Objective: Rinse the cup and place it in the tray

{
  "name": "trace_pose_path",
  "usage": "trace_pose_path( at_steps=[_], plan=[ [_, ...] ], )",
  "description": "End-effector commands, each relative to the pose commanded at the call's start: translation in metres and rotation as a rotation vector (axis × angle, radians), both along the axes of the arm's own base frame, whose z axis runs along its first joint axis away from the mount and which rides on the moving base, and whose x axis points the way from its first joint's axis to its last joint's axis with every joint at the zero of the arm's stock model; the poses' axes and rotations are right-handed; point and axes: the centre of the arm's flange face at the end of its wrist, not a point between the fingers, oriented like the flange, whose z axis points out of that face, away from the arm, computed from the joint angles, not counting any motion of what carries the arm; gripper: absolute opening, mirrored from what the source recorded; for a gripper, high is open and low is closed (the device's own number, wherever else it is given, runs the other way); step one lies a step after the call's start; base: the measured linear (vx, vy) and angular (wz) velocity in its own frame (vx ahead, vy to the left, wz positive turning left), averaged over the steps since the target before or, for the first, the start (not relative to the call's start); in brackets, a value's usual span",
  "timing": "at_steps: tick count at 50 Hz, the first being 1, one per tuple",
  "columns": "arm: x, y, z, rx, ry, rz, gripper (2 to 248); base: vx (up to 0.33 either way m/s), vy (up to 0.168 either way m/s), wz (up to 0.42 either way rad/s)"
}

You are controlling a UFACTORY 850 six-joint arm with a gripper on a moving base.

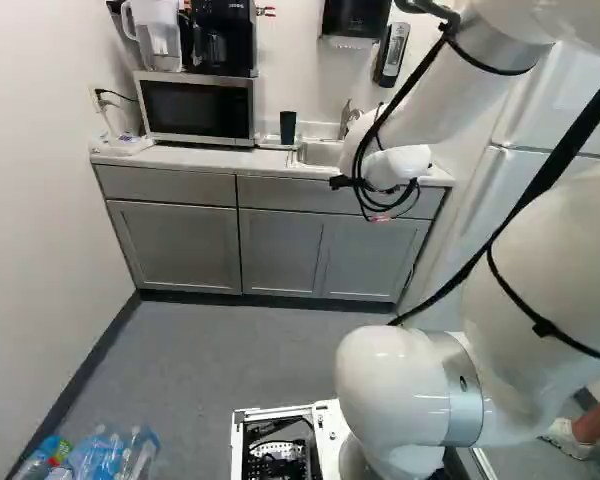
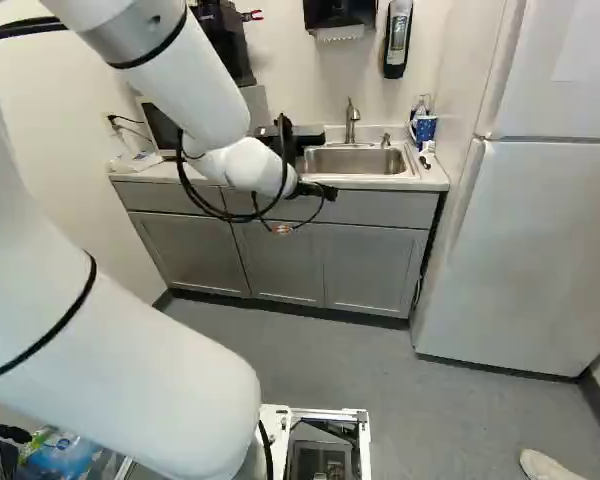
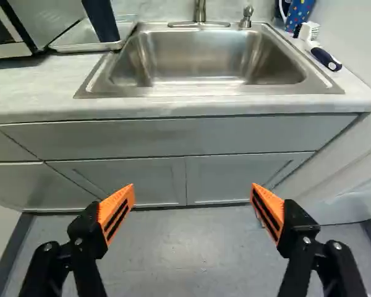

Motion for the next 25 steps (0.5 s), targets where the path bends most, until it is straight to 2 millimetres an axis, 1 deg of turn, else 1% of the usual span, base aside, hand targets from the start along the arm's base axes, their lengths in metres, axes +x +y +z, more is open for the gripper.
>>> trace_pose_path(
  at_steps=[12, 25],
  plan=[
    [-0.022, 0.018, -0.026, -0.008, -0.053, 0.037, 247, 0.000, 0.000, 0.000],
    [-0.045, 0.033, -0.048, -0.011, -0.103, 0.072, 247, 0.000, 0.000, 0.000]
  ],
)
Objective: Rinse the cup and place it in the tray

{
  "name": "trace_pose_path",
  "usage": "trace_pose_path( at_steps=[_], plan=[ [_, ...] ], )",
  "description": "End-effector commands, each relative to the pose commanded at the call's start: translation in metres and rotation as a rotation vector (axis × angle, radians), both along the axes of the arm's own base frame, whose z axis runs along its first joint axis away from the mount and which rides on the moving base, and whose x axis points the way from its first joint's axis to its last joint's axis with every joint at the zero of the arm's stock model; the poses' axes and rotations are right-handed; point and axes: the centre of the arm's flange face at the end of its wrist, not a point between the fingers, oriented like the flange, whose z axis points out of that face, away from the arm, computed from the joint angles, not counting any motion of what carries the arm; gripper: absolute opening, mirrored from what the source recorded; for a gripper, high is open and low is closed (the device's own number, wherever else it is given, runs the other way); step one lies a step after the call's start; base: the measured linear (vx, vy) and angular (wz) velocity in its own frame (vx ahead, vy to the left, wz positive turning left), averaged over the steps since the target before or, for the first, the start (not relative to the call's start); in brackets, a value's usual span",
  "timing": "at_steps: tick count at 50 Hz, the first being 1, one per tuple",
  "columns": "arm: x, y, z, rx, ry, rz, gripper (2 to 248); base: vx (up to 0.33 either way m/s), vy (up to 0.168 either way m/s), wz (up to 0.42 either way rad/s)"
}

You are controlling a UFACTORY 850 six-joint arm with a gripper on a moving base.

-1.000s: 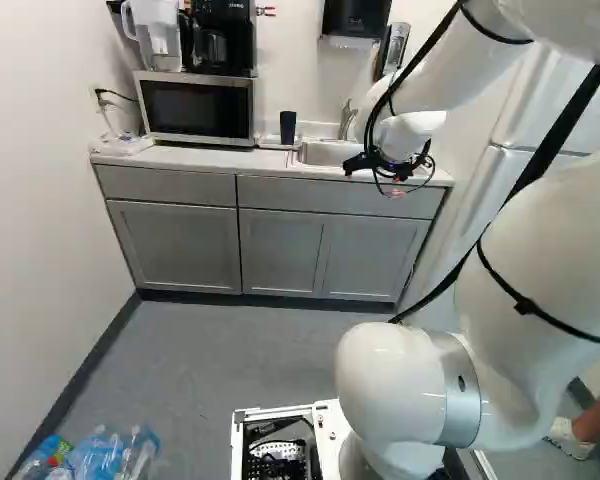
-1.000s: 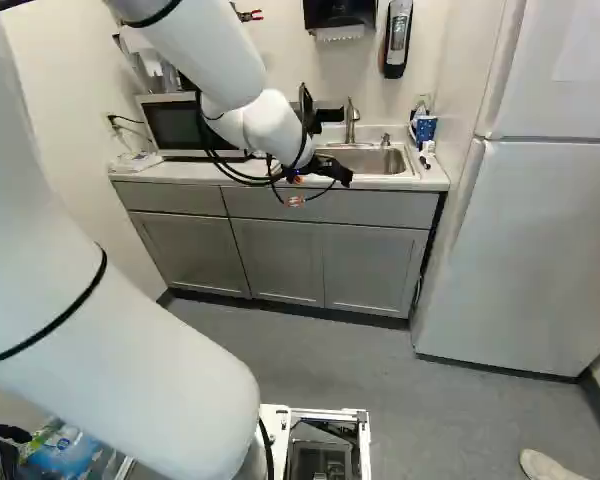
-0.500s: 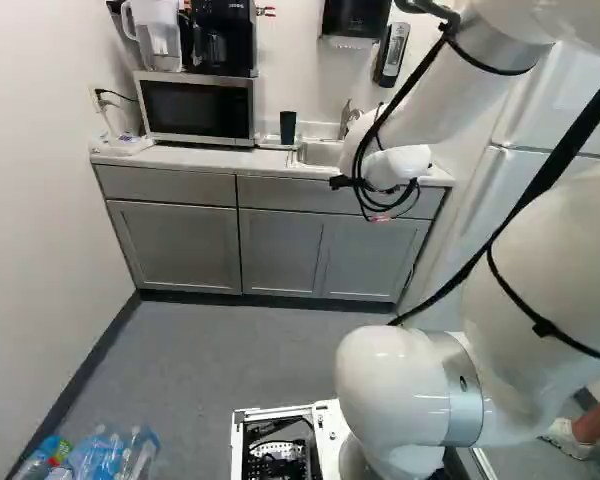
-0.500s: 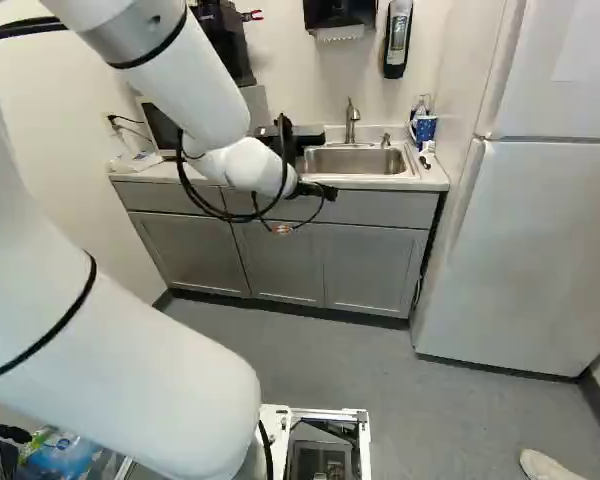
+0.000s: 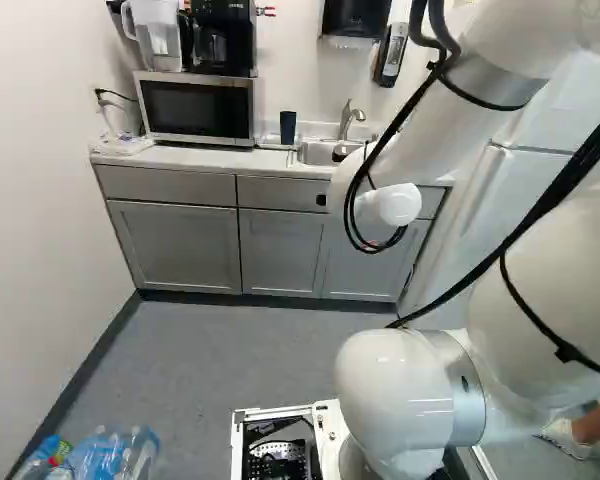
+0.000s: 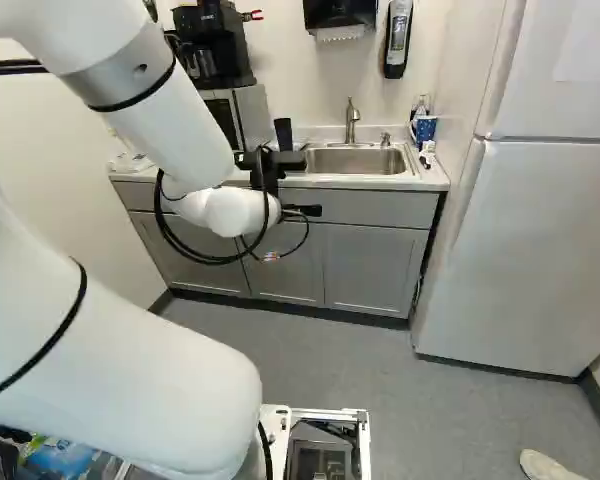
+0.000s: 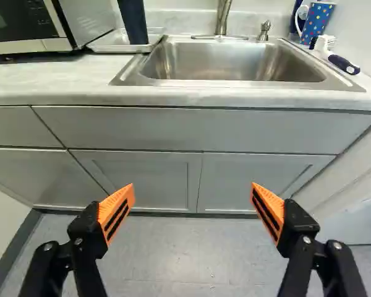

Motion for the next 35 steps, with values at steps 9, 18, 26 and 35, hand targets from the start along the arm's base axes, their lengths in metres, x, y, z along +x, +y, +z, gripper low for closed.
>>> trace_pose_path(
  at_steps=[9, 18, 26, 35],
  plan=[
    [-0.015, 0.009, -0.013, 0.000, -0.030, 0.022, 247, 0.000, 0.000, 0.000],
    [-0.029, 0.015, -0.024, 0.000, -0.056, 0.042, 247, 0.000, 0.000, 0.000],
    [-0.040, 0.021, -0.032, 0.002, -0.076, 0.058, 247, 0.000, 0.000, 0.000],
    [-0.050, 0.025, -0.039, 0.003, -0.095, 0.073, 247, 0.000, 0.000, 0.000]
  ],
)
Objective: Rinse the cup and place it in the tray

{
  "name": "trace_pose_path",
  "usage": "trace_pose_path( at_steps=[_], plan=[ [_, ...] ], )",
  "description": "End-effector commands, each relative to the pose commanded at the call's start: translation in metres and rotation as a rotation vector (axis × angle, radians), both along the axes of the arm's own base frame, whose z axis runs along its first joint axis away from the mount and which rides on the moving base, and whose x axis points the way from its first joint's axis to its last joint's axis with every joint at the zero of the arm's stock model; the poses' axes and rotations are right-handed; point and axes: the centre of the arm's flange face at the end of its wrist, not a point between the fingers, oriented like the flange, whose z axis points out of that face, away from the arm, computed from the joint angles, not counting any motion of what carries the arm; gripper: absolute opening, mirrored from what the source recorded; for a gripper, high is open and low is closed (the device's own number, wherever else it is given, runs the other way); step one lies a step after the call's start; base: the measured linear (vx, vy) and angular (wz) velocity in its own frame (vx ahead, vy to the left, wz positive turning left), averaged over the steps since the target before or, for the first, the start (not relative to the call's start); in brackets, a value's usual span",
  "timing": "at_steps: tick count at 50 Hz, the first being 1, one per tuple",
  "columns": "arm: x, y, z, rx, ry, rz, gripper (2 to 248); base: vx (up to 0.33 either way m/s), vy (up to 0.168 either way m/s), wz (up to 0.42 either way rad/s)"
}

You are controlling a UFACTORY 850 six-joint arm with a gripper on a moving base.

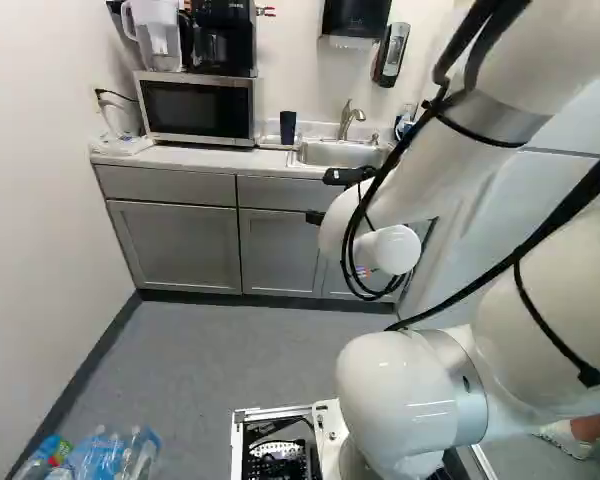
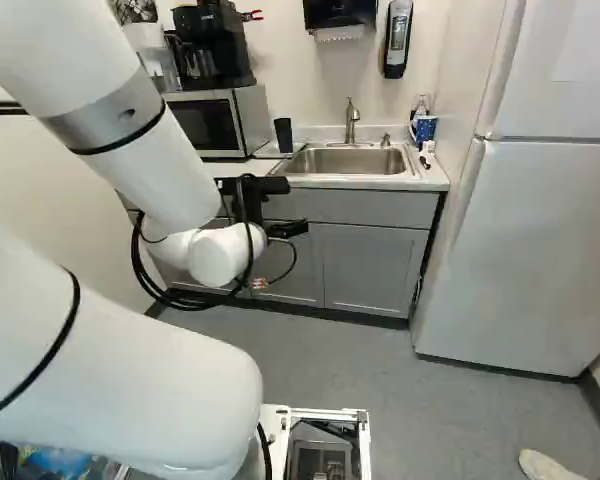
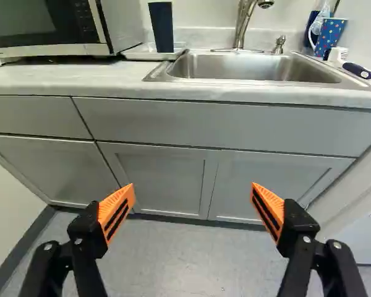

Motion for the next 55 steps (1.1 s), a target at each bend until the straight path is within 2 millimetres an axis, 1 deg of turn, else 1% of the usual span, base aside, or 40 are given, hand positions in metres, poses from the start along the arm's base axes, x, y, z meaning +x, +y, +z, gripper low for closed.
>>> trace_pose_path(
  at_steps=[13, 26, 55],
  plan=[
    [-0.012, 0.005, -0.008, 0.002, -0.020, 0.016, 247, 0.000, 0.000, 0.000],
    [-0.019, 0.007, -0.012, 0.004, -0.032, 0.026, 247, 0.000, 0.000, 0.000],
    [-0.022, 0.008, -0.014, 0.005, -0.037, 0.030, 247, 0.000, 0.000, 0.000]
  ],
)
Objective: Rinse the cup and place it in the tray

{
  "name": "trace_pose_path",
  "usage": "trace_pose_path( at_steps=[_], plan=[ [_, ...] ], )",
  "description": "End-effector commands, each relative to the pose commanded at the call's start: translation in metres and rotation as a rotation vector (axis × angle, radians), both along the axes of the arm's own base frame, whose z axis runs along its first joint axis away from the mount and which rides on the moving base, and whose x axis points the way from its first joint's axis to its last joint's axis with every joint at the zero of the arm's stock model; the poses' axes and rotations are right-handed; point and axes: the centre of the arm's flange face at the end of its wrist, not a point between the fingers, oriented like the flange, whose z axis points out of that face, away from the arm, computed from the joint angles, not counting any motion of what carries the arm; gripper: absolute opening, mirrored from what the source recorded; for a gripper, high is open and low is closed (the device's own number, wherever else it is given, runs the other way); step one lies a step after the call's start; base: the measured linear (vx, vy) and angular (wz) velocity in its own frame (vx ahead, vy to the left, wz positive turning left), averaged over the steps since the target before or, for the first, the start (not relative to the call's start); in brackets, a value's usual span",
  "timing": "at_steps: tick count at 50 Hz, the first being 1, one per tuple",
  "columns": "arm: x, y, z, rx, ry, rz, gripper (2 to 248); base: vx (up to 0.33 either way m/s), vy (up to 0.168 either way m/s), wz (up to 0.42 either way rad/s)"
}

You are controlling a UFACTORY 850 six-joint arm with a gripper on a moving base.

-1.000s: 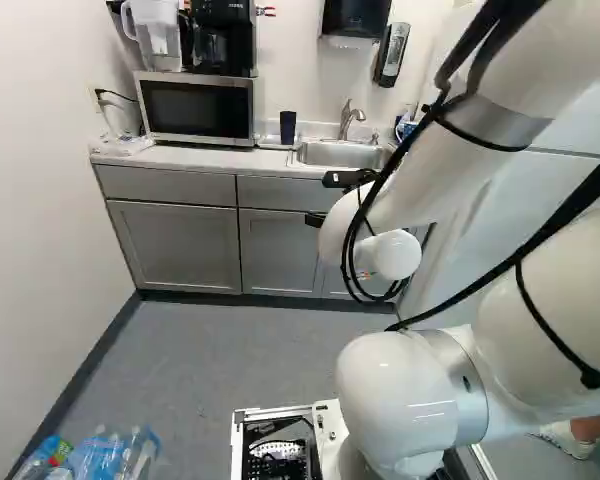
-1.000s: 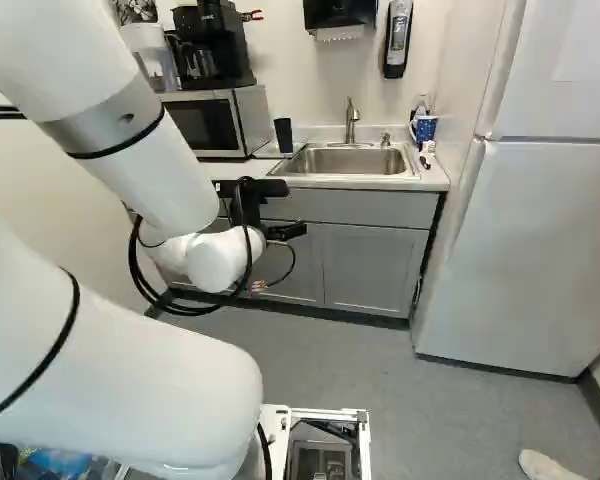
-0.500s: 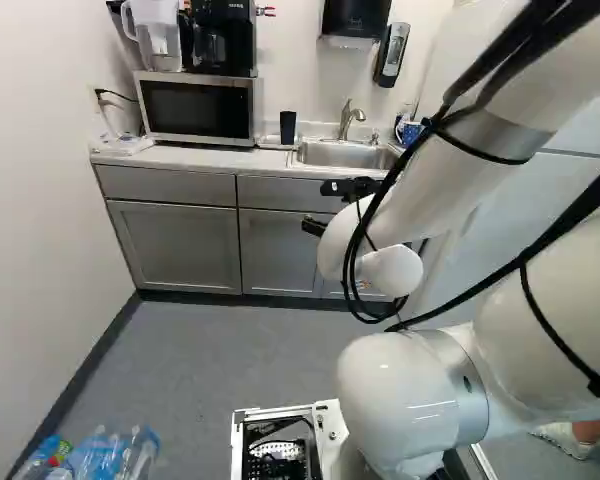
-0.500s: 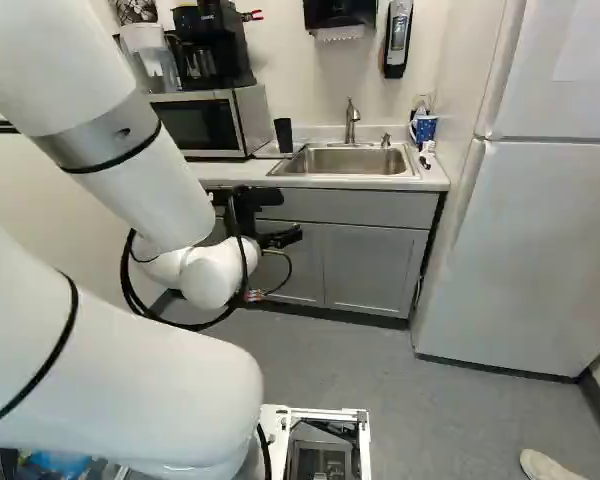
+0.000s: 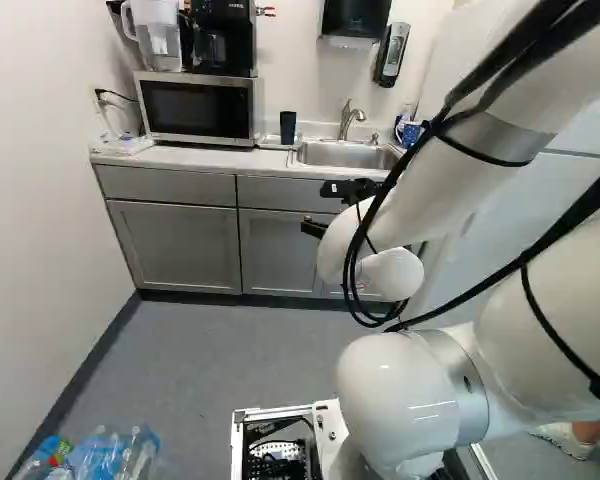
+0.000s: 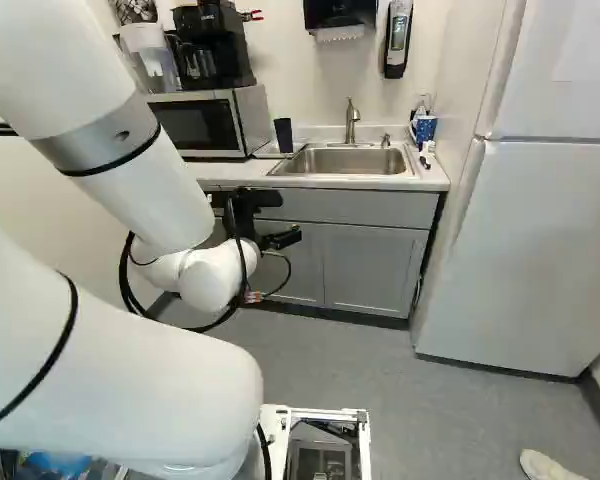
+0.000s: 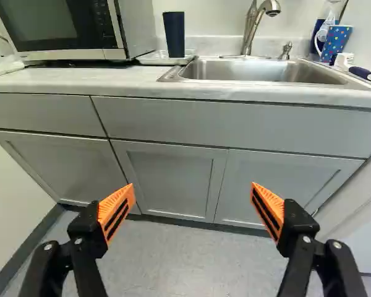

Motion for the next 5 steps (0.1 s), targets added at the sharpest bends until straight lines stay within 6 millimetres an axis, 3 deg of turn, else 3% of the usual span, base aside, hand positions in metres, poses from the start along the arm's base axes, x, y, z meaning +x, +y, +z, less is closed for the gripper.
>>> trace_pose_path(
  at_steps=[5],
  plan=[
    [0.0000, 0.0000, 0.0000, 0.000, 0.000, 0.000, 247, 0.000, 0.000, 0.000]
  ],
)
